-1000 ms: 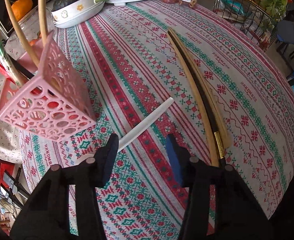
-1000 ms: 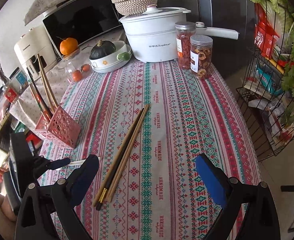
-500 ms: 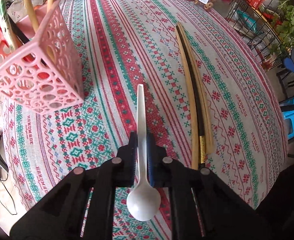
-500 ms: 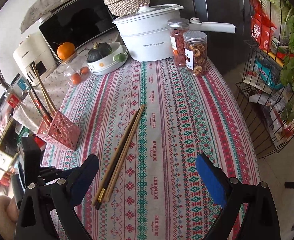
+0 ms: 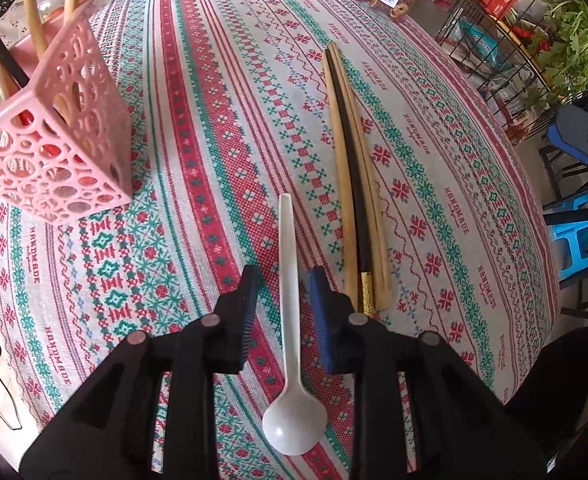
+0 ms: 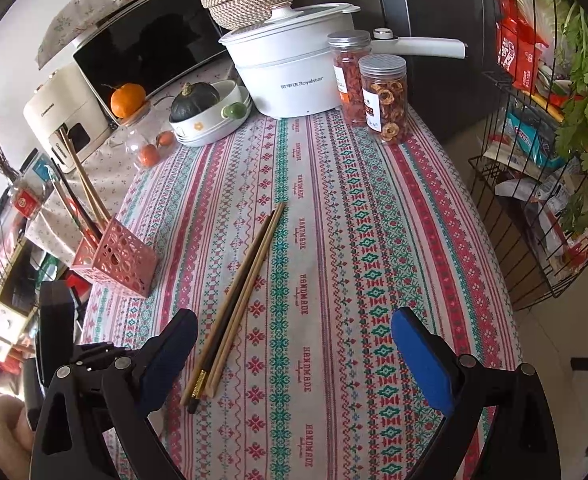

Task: Organize utensils
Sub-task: 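Lift the white spoon with the left tool while the right tool grasps a wooden chopstick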

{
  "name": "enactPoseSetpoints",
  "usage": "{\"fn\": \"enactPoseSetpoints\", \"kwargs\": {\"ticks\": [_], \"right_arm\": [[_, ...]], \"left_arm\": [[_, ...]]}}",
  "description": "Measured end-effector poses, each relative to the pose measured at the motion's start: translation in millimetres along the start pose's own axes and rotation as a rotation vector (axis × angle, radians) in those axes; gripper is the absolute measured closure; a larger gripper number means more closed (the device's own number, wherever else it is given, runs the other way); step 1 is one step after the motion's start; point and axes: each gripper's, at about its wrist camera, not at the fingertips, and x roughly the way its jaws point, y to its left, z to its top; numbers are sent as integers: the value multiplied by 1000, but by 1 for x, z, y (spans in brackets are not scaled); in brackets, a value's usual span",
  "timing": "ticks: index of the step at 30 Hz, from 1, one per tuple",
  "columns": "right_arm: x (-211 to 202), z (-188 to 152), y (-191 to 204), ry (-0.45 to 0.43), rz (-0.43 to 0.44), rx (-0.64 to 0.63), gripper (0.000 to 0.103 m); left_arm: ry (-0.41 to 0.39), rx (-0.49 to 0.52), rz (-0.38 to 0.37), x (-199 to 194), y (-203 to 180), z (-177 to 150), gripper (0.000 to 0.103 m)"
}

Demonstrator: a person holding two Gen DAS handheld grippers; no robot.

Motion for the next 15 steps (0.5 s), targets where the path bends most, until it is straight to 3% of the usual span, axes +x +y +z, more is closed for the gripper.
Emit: {"fn": "enactPoseSetpoints", "kwargs": {"ticks": [3,4,5,10,15], "right_arm": [[7,-2,2,26,-1,-9,5],[9,-3,3,34,0,-13,5],[11,-3,4,42,-1,-17,5],[22,-5,7,78,-11,-26,5],[33,3,14,111,-17,-49,5]], "left_arm": [[-7,9,26,3,-4,3,80],[-10,15,53,6,-8,5,90],[-13,18,67,7,-9,6,92],[-56,-14,60,0,-11,6,92],[-158,-56,38,-29,-8,9,92]]}}
